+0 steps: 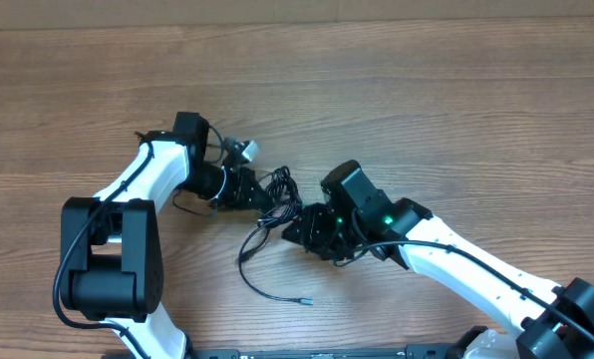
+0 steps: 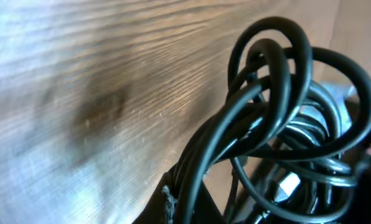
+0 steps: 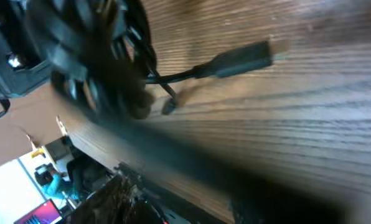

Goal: Untangle cables

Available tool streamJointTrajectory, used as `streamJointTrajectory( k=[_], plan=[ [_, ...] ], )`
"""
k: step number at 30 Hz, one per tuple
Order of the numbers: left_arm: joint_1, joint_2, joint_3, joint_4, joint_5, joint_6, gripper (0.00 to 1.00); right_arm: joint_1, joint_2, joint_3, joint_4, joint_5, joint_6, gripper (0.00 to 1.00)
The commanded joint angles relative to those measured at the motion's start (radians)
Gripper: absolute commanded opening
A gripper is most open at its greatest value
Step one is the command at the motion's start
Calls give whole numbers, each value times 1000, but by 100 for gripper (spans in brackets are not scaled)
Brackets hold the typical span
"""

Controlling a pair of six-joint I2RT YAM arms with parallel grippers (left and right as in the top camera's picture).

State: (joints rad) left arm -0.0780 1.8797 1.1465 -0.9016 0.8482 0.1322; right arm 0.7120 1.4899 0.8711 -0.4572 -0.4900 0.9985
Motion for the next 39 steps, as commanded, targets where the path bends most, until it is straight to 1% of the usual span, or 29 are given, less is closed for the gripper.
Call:
streamJointTrajectory(
  k=[1,2,4,5,7,9,11,12,17,22,24,25,28,30,33,37,38,39],
  plan=[
    [-1,7,16,-68,-50,-463,4,-2,-7,38,5,-9,-93,37],
    [-1,7,16,-69,-36,-462,4,-2,-7,105,-50,10,-143,32],
    [-1,7,16,-69,34,-462,4,-1,-7,190,-118,84,-158,31],
    [-1,7,16,-63,39,-462,4,-1,-7,229,-113,85,-170,24],
    [-1,7,16,-59,40,-466,4,0,-7,233,-75,81,-160,4],
    [-1,7,16,-62,40,-496,4,5,-2,232,-73,89,-158,4],
    [-1,7,16,-66,43,-507,4,39,12,230,-70,98,-158,4],
    [-1,7,16,-66,43,-508,4,77,23,230,-68,149,-135,4],
    [-1,7,16,-66,43,-508,4,160,51,230,-37,288,-131,4],
    [-1,7,16,-66,43,-508,4,198,132,230,36,343,-131,4],
    [-1,7,16,-66,43,-508,4,199,153,230,56,364,-103,4],
    [-1,7,16,-66,43,-508,4,199,156,230,50,393,-79,4],
    [-1,7,16,-66,41,-507,4,198,156,230,2,479,-79,4],
    [-1,7,16,-66,40,-507,4,196,156,230,-44,558,-79,4],
    [-1,7,16,-66,40,-507,4,196,157,230,-64,694,-79,4],
    [-1,7,16,-66,40,-468,4,196,159,230,-39,726,-79,4],
    [-1,7,16,-66,40,-449,4,196,163,229,-39,735,-79,4],
    [-1,7,16,-60,39,-405,4,196,174,229,-39,740,-79,4]
  ],
)
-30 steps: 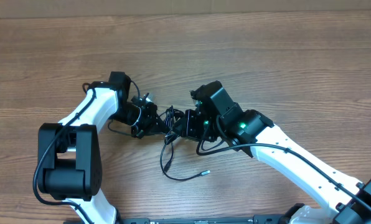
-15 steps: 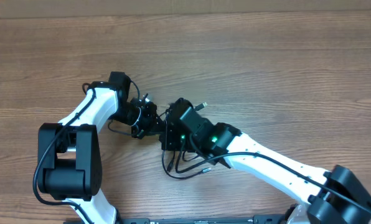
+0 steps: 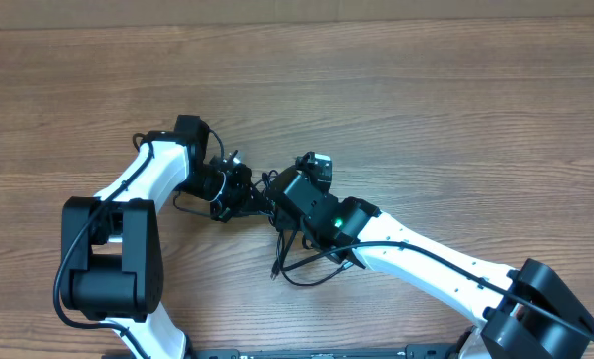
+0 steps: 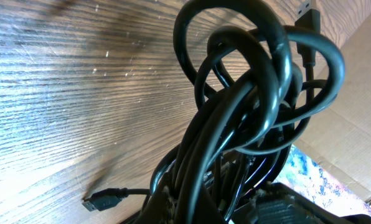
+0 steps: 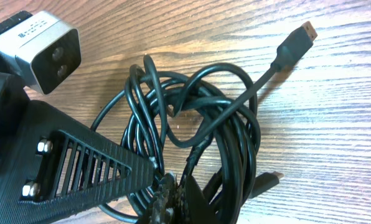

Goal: Untangle cables

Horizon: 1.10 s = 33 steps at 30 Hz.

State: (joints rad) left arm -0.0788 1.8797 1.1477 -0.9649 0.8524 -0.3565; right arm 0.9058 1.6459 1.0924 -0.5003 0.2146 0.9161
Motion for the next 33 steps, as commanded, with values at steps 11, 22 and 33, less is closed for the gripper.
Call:
streamJointTrajectory(
  k=[11,22,33],
  plan=[
    [0,7,14,50,14,584,4,-71,-22,46,-48,-182,5,4],
    [-1,7,14,38,88,672,4,-64,-15,45,-171,-250,109,4],
    [-1,7,14,38,91,672,4,-52,135,26,-45,-207,133,4]
  ],
)
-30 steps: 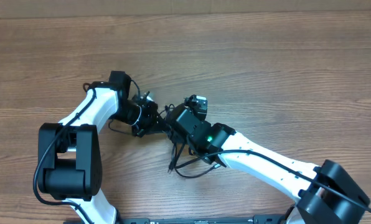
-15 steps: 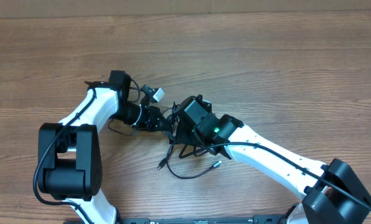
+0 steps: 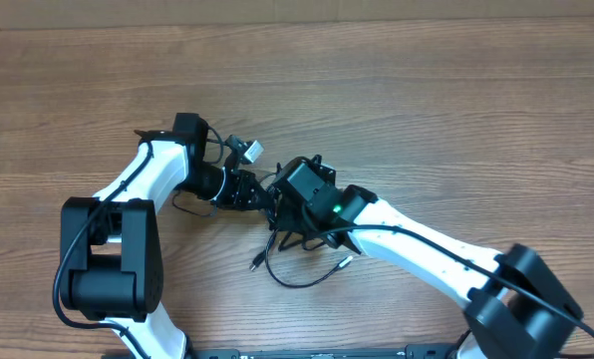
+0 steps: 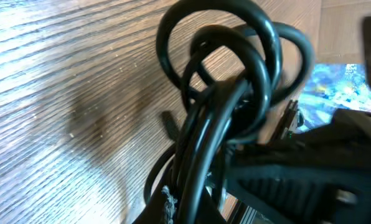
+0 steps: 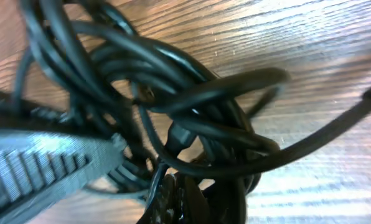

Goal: Untangle cables

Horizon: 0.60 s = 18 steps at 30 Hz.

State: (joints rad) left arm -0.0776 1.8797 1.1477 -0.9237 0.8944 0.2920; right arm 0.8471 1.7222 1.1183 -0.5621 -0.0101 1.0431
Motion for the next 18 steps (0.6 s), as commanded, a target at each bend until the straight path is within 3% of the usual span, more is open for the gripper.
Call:
streamJointTrajectory(
  k=[1,4,6,9,16,18],
  plan=[
    [-2,7,14,-3,49,23,4,-1,74,0,33,19,13,4],
    [-2,7,14,-3,49,23,4,-64,74,2,86,68,32,4],
    [-2,7,14,-3,49,23,4,-116,74,2,185,-1,-26,11],
    [-2,7,14,-8,49,27,4,-161,73,3,217,-80,-27,10],
    [-2,7,14,-25,92,90,4,-306,-29,34,152,-428,-221,14],
    [-2,7,14,-26,94,106,4,-371,-41,34,46,-437,-265,24]
  ],
)
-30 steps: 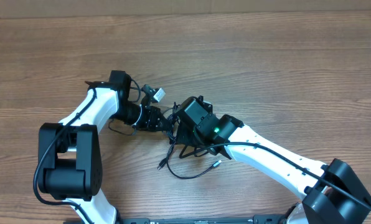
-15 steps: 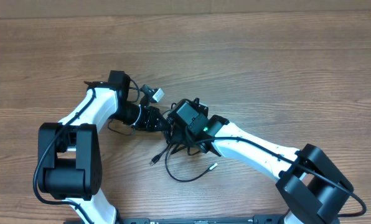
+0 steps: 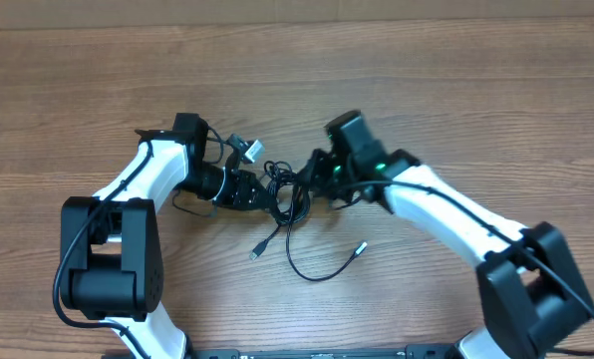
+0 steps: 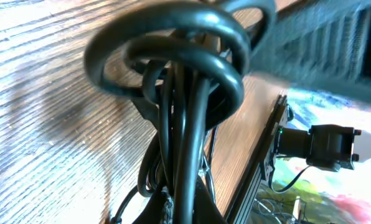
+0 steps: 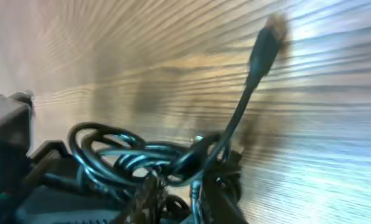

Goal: Untangle cables

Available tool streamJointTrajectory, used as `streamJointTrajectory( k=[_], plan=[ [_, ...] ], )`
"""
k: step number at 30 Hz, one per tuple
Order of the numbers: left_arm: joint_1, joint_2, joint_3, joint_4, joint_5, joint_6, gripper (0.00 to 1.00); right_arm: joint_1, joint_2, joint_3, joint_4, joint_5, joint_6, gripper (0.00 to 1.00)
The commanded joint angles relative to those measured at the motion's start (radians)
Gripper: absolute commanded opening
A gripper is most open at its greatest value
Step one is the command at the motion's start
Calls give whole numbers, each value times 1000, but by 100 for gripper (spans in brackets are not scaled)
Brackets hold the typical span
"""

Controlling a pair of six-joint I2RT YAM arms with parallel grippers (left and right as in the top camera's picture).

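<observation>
A knot of black cables (image 3: 289, 195) hangs between my two grippers at the middle of the wooden table (image 3: 446, 90). My left gripper (image 3: 265, 193) is shut on the knot from the left; the thick loops (image 4: 192, 74) rise straight out of its jaws (image 4: 180, 208). My right gripper (image 3: 313, 179) sits at the knot's right side, shut on a strand (image 5: 173, 198), and a plug end (image 5: 267, 34) sticks up beyond its coils (image 5: 123, 152). Two loose plug ends (image 3: 258, 253) (image 3: 359, 246) lie nearer the front, joined by a slack loop (image 3: 307, 274).
A cardboard wall (image 3: 277, 10) runs along the far edge of the table. The left arm's black base (image 3: 108, 269) stands at the front left. The right arm (image 3: 456, 224) reaches in from the front right corner.
My right gripper has moved from the front of the knot to its right, farther back. One loose plug end now lies farther right. The left gripper has kept its hold in place.
At first my right gripper was low at the front right of the knot, with the left shut on the knot. Then the right closed in against the knot beside the left gripper and stayed there. Now it stands to the right and more cable lies slack in front.
</observation>
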State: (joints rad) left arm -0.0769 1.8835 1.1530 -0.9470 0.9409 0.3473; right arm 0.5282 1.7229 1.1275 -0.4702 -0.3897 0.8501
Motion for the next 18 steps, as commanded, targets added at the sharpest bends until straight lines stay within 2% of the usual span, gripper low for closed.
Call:
streamJointTrajectory(
  k=[1,3,6,7,9,12,15,17,18],
  plan=[
    [-3,3,9,-2,47,50,4,-80,-42,24,-108,-56,-83,30],
    [-3,3,9,-12,63,78,4,-116,-42,24,-222,-40,-147,35],
    [-3,3,9,-50,153,185,4,-123,-42,24,-355,80,-149,38],
    [-3,3,9,-84,205,267,4,-124,-42,24,-396,179,-149,51],
    [-2,3,9,-129,245,355,4,-150,-42,24,-391,190,-153,69],
    [-2,3,9,-141,249,375,4,-248,-42,24,-320,-115,-329,65],
    [-2,3,9,-141,246,375,4,-270,-42,24,-263,-392,-521,62],
    [-2,3,9,-142,251,375,4,-248,-42,24,-286,-577,-783,61],
    [-2,3,9,-142,250,375,4,-248,-42,24,-284,-561,-789,58]
  ],
)
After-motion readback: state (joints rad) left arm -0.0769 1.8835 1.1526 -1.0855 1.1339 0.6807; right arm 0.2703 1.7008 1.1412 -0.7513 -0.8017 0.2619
